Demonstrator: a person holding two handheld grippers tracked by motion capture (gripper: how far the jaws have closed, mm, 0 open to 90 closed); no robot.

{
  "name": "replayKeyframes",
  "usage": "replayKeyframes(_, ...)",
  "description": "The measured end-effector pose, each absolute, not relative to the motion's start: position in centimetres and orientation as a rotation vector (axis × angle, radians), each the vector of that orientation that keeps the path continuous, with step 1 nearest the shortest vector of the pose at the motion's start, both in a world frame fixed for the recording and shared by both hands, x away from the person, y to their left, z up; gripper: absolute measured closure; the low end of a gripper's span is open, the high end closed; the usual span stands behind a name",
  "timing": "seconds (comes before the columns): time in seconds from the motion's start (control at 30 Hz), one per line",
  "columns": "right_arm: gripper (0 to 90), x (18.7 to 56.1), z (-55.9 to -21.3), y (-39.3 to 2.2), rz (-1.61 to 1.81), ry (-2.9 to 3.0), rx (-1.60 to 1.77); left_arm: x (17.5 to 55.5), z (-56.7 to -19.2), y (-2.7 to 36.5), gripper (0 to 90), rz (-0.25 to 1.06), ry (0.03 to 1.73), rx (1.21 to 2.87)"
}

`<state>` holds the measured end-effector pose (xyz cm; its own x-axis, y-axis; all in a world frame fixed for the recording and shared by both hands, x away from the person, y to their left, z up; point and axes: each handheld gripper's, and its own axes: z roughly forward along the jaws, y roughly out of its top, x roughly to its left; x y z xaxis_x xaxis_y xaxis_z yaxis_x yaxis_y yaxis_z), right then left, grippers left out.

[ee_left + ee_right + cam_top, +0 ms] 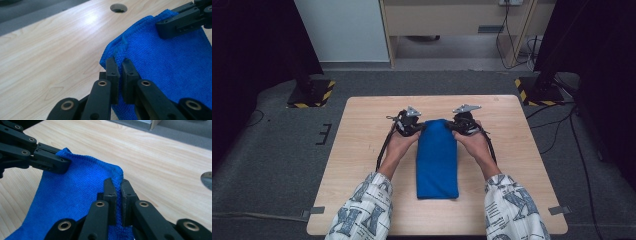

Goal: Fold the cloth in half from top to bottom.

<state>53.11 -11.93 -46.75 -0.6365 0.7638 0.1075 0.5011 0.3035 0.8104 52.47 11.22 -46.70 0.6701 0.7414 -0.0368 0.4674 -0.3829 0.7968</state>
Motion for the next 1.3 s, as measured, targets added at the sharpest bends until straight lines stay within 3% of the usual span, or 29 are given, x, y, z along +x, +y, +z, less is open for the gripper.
replayKeyframes(0.57,86.0,52.1,-44.9,-12.7,1.275,2.234,1.093,51.8,-44.6,10.9,86.1,0.418,0.86,2.035)
replayKeyframes(1.3,86.0,49.0,-45.0,-14.0,1.342,2.225,1.045,49.0,-43.6,10.6,86.1,0.414,0.793,2.057)
